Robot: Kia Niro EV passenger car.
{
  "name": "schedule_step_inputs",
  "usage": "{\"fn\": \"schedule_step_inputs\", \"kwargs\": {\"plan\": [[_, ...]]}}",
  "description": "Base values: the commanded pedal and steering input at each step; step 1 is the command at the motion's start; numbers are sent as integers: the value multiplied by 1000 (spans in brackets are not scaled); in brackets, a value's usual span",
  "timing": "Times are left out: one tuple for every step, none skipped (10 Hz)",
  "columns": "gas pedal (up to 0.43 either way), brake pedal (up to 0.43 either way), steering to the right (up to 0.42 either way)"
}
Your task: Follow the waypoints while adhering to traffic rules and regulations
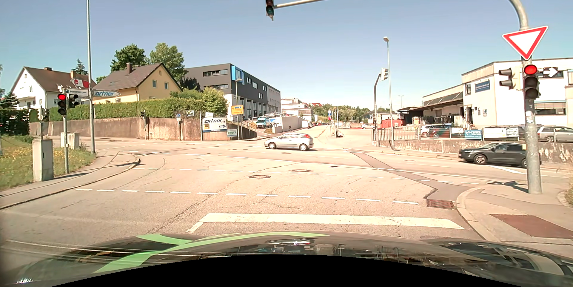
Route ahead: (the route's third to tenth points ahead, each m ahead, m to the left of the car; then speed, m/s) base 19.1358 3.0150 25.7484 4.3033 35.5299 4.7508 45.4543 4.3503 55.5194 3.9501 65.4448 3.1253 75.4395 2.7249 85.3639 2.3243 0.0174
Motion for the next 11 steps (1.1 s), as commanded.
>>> {"fn": "schedule_step_inputs", "kwargs": {"plan": [[0, 500, 51], [0, 506, 51], [0, 506, 52], [0, 500, 51], [0, 506, 52], [0, 512, 51], [0, 512, 51], [0, 506, 51], [0, 506, 51], [0, 506, 52], [0, 512, 51]]}}
